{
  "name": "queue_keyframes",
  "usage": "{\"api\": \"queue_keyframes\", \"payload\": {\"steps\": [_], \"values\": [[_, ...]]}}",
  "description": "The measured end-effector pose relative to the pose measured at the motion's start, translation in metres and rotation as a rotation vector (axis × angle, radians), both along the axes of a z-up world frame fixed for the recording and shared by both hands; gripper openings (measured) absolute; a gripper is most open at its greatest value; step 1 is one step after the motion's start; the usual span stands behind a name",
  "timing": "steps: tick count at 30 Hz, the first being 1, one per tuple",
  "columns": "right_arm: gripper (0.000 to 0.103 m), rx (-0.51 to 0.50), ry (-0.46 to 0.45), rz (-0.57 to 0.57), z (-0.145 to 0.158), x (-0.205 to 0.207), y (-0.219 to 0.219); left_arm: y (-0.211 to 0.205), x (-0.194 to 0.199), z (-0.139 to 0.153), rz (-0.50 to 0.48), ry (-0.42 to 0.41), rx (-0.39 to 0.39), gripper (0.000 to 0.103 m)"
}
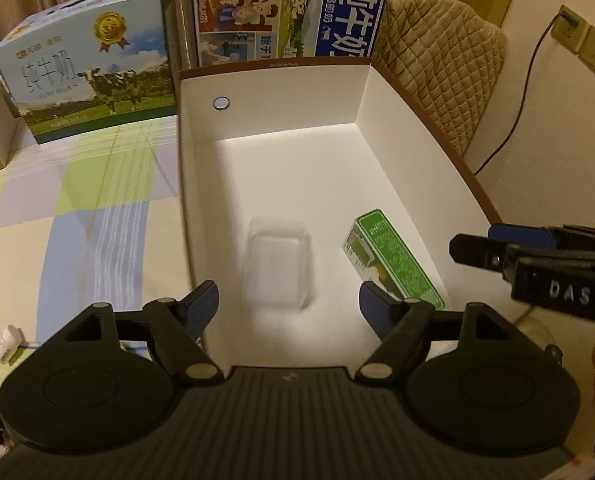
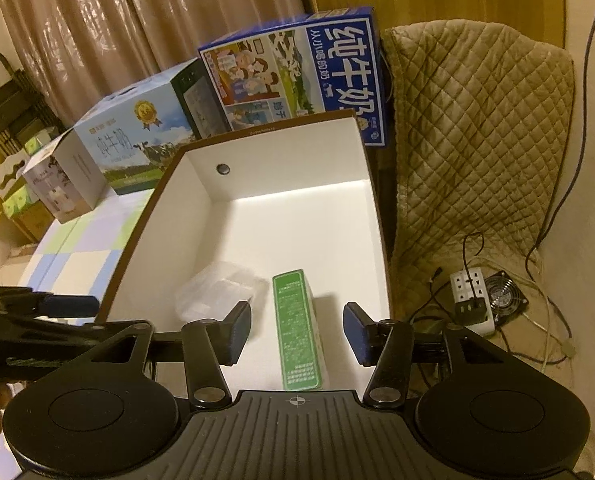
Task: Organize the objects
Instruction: 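Open both tools to release the items inside the brown box, then withdraw both tools from the brown box back over the table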
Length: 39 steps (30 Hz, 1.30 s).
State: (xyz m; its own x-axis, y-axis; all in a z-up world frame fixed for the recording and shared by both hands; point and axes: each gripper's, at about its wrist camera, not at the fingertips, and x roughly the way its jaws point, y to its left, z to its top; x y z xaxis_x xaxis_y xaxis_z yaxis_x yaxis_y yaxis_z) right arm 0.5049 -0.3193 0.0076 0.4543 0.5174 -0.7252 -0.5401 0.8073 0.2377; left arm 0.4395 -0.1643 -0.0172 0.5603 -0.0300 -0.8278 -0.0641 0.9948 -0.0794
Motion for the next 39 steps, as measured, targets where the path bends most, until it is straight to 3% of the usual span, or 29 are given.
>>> {"api": "queue_keyframes", "payload": {"steps": [15,23,39], "values": [[0.049,0.005,-0.054,-0.072,0.026,-0.078,0.006,0.047,-0.079,0.027,0.017,-0.086,-0.033,0.077],[0.049,0.025,-0.028,-0.117,0.025,-0.13,0.025,0.084,-0.127,0.027,-0.001,-0.086,-0.05,0.077],[0.049,0.028,0.057,-0.017,0.001,-0.196,0.081,0.18,-0.211,0.02,0.112,-0.055,-0.029,0.077]]}}
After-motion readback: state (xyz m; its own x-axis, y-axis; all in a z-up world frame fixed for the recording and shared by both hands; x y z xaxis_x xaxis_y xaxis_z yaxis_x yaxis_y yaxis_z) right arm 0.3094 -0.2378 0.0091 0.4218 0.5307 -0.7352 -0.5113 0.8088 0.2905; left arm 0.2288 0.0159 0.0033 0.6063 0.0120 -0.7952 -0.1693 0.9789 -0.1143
